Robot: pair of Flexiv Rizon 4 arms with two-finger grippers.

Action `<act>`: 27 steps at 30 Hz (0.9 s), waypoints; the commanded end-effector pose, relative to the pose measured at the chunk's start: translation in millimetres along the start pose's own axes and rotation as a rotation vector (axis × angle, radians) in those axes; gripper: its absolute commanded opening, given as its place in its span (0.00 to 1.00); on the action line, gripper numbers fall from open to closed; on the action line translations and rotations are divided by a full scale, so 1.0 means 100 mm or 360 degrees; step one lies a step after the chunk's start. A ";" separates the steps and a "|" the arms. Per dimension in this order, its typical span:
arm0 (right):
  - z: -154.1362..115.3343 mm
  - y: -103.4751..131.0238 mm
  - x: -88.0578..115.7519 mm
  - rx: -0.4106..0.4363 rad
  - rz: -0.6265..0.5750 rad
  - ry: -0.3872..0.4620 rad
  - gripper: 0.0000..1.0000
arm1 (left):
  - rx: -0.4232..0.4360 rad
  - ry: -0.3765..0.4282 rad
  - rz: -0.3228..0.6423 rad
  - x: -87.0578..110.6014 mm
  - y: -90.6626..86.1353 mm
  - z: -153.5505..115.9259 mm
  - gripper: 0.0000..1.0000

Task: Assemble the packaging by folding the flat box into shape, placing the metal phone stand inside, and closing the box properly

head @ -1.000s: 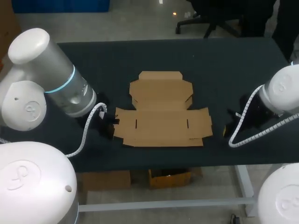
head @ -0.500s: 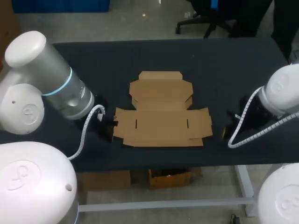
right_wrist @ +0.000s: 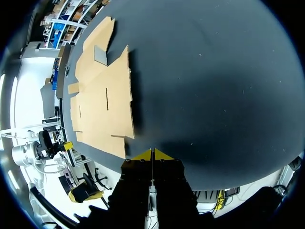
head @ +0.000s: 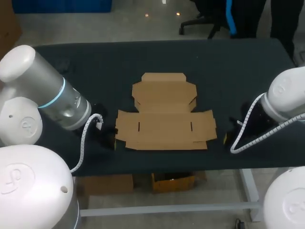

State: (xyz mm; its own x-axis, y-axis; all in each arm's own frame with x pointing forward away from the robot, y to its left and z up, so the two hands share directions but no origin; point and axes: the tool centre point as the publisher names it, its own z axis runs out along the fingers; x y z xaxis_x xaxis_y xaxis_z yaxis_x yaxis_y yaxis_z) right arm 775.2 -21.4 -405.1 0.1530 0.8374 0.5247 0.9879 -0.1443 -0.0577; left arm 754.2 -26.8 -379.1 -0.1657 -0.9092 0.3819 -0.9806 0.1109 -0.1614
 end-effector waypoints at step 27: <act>0.24 -0.01 0.09 0.0073 -0.0041 0.0041 0.00 | -0.0023 -0.0047 -0.0042 0.07 -0.14 0.30 0.00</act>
State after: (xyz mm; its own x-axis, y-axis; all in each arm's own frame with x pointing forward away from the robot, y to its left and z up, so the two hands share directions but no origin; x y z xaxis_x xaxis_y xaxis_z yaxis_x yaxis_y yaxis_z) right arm 773.7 -1.0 -418.6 0.1292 0.8305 0.5419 0.9916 -0.1038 -0.0773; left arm 770.2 -46.4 -400.0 -0.1369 -0.9228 0.3602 -0.9862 0.0928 -0.1370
